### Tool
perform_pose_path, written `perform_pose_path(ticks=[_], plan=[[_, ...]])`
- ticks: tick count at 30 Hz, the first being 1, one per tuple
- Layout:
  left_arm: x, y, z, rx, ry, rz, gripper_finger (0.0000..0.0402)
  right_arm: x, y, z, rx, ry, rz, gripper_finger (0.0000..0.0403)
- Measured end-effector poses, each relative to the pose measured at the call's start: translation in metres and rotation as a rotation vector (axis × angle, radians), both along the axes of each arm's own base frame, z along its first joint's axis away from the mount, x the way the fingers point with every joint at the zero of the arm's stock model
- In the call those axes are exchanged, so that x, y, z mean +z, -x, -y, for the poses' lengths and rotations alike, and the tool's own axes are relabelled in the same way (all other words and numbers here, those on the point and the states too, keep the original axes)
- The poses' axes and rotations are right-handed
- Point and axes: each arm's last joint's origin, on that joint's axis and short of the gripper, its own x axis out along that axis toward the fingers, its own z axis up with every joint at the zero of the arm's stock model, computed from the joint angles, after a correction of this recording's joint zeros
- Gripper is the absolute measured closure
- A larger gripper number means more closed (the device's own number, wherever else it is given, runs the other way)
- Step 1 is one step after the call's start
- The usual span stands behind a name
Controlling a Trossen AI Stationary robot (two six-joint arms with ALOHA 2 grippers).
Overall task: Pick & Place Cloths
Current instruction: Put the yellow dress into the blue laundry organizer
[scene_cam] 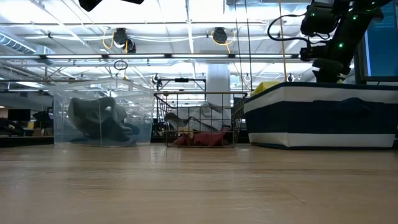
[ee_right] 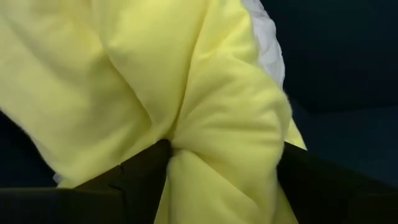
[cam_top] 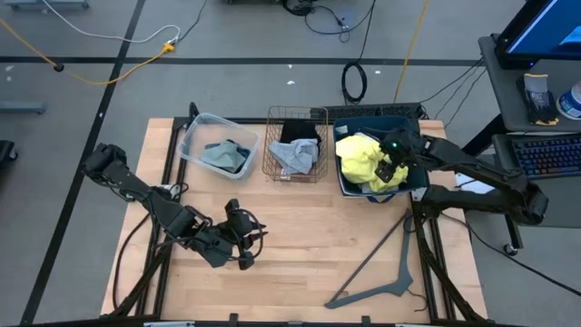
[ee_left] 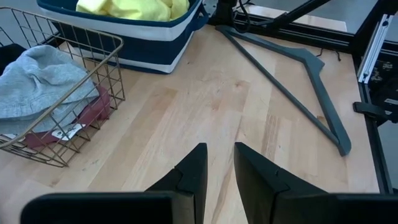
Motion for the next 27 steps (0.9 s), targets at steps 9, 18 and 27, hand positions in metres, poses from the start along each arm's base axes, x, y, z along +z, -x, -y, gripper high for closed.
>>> perform_pose_path(ticks=[9, 18, 27], plan=[[0.0, 0.0, 0.0, -0.003, -0.004, -0.002, 0.0321, 0.007, 0.007, -0.005, 0.001, 0.032, 0.049, 0.0125], [0.0, 0.0, 0.0, -0.009, -0.014, -0.004, 0.0321, 0.016, 0.015, -0.012, 0.016, 0.044, 0.134, 0.0122], [0.0, 0.0, 0.0, -0.011, -0.019, -0.005, 0.0321, 0.021, 0.019, -0.016, 0.032, 0.016, 0.212, 0.013]])
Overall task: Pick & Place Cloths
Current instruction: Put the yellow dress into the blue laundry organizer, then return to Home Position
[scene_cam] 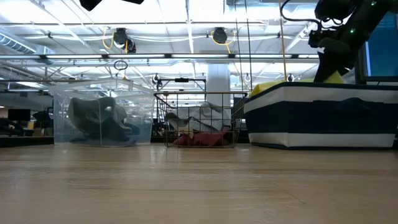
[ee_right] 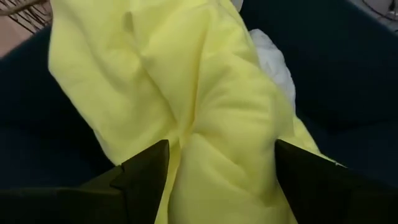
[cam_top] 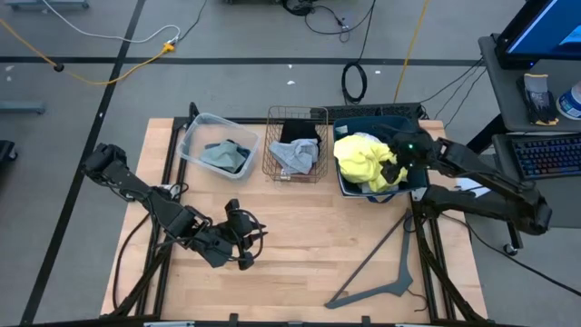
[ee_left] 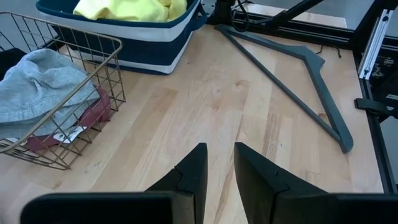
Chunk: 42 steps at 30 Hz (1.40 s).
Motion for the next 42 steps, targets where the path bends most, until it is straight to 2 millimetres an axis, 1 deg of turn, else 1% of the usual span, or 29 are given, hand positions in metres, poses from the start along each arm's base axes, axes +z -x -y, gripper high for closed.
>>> perform_pose_path(ticks=[4, 12, 15, 20, 23, 27, 30, 36, 42], plan=[[0.0, 0.0, 0.0, 0.0, 0.0, 0.0, 0.0321, 0.009, 0.002, -0.001, 0.0, 0.026, 0.039, 0.0131], [0.0, 0.0, 0.0, -0.002, -0.004, -0.001, 0.0321, 0.041, 0.006, -0.004, -0.015, 0.081, 0.148, 0.0132], [0.0, 0.001, 0.0, -0.026, -0.042, -0.014, 0.0321, 0.052, 0.008, -0.006, -0.03, 0.078, 0.188, 0.0133], [-0.002, 0.005, 0.004, -0.047, -0.085, -0.033, 0.0321, 0.064, 0.012, -0.014, 0.074, 0.013, 0.293, 0.0137], [-0.001, 0.007, 0.007, -0.043, -0.103, -0.024, 0.0321, 0.068, 0.017, -0.019, 0.118, -0.019, 0.347, 0.0147], [0.0, 0.012, 0.012, -0.057, -0.112, -0.02, 0.0321, 0.07, 0.024, -0.026, 0.121, -0.088, 0.413, 0.016], [0.001, 0.014, 0.014, -0.064, -0.117, -0.016, 0.0321, 0.072, 0.029, -0.032, 0.178, -0.115, 0.456, 0.0166], [0.008, 0.018, 0.009, -0.075, -0.134, -0.005, 0.0321, 0.075, 0.038, -0.041, 0.299, -0.032, 0.473, 0.0187], [0.022, 0.021, -0.005, -0.072, -0.162, 0.019, 0.0321, 0.082, 0.041, -0.048, 0.4, 0.055, 0.525, 0.0215]])
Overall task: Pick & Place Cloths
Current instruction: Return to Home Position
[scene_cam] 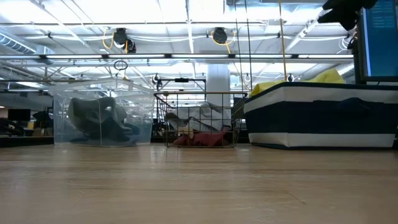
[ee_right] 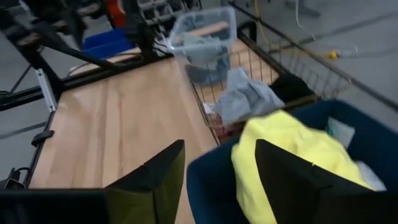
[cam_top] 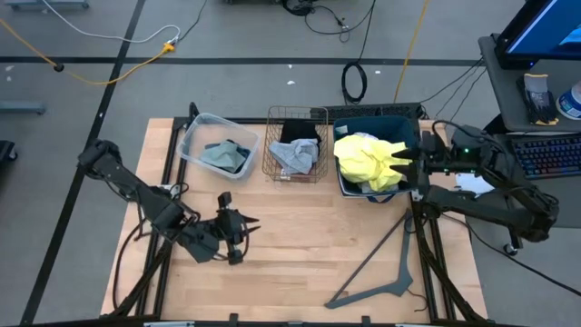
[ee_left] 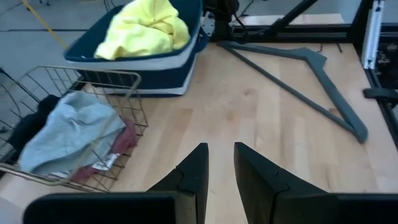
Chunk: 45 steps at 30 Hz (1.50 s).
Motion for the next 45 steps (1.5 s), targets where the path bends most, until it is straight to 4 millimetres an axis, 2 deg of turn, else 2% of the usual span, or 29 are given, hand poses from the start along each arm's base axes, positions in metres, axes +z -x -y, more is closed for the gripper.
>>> perform_pose_path(ticks=[9, 20, 29, 33, 35, 41, 45], plan=[[0.006, -0.01, -0.028, -0.022, -0.005, -0.033, 0.0321, 0.01, -0.004, -0.003, 0.095, 0.114, 0.09, 0.0281], [0.013, -0.027, -0.068, -0.071, 0.0, -0.042, 0.0321, 0.022, -0.008, -0.008, 0.187, 0.245, 0.203, 0.0396], [0.021, -0.028, -0.097, -0.076, 0.005, -0.035, 0.0321, 0.023, -0.01, -0.009, 0.208, 0.23, 0.212, 0.04], [0.03, -0.017, -0.102, -0.086, 0.015, 0.013, 0.0321, 0.022, -0.009, -0.009, 0.209, 0.22, 0.204, 0.04], [0.029, -0.006, -0.104, -0.091, 0.018, 0.056, 0.0321, 0.023, -0.006, -0.01, 0.21, 0.207, 0.173, 0.04], [0.003, 0.038, -0.112, -0.086, 0.081, 0.252, 0.0321, 0.023, -0.001, -0.012, 0.209, 0.186, 0.135, 0.0402], [-0.01, 0.067, -0.115, -0.101, 0.124, 0.312, 0.0321, 0.017, 0.0, -0.012, 0.212, 0.168, 0.074, 0.0402]])
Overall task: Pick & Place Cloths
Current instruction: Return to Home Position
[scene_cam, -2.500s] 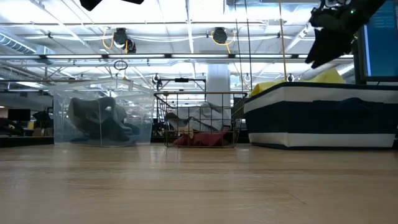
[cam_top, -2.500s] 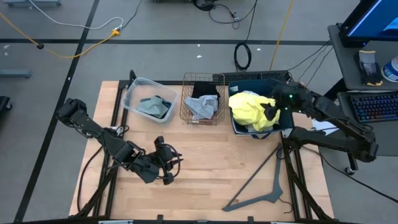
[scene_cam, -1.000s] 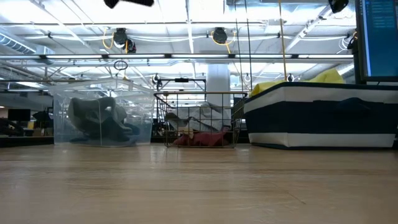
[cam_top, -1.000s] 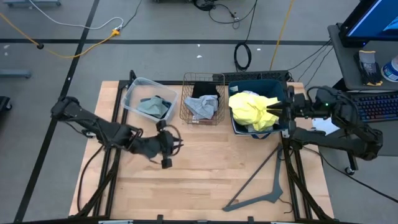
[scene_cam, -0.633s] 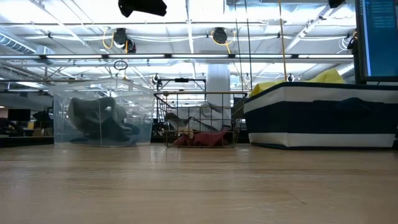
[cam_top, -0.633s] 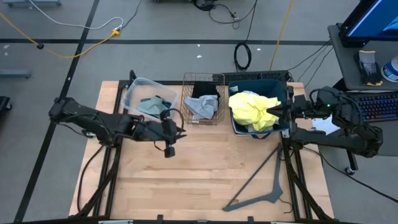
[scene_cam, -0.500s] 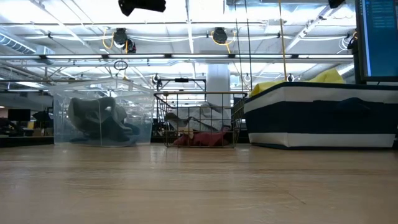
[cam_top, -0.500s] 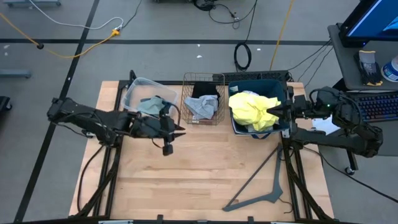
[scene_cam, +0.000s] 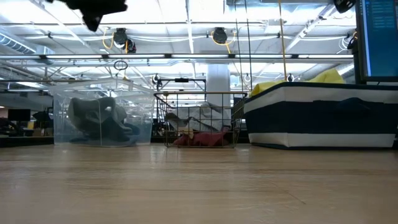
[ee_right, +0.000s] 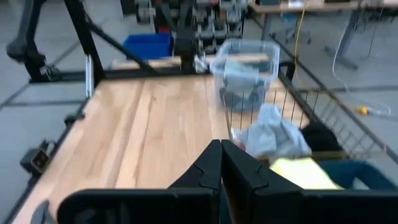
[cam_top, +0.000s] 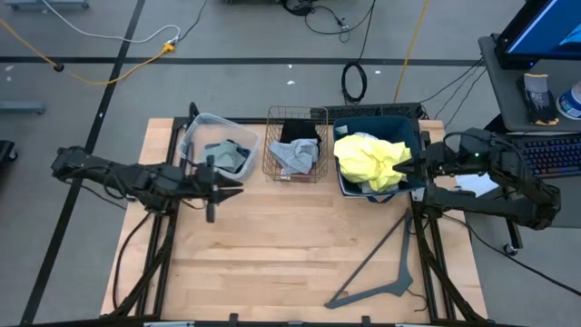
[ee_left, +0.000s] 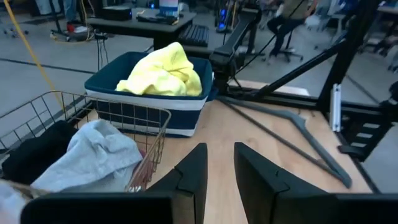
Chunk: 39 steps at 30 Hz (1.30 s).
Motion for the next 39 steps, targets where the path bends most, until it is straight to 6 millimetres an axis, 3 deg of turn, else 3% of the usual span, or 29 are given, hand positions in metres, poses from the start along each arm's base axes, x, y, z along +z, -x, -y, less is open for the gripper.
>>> perform_pose_path(ticks=[6, 14, 19, 25, 33, 39], plan=[[-0.014, 0.032, -0.003, -0.02, -0.007, 0.072, 0.0321, -0.012, 0.0, 0.001, -0.011, 0.038, -0.01, 0.0402], [-0.043, 0.056, -0.008, -0.012, -0.001, 0.12, 0.0321, -0.036, 0.016, -0.005, -0.019, 0.021, 0.066, 0.0402], [-0.053, 0.064, -0.011, -0.013, -0.004, 0.147, 0.0321, -0.054, 0.022, -0.008, -0.004, -0.022, 0.079, 0.0403], [-0.063, 0.069, -0.011, -0.04, -0.03, 0.158, 0.0321, -0.084, 0.015, -0.007, 0.041, -0.057, 0.07, 0.0403], [-0.086, 0.069, -0.011, -0.041, -0.034, 0.129, 0.0321, -0.083, 0.02, -0.01, 0.086, -0.067, 0.155, 0.0403], [-0.094, 0.069, -0.012, -0.026, -0.044, 0.152, 0.0321, -0.11, -0.002, -0.001, 0.017, -0.163, 0.195, 0.0403]])
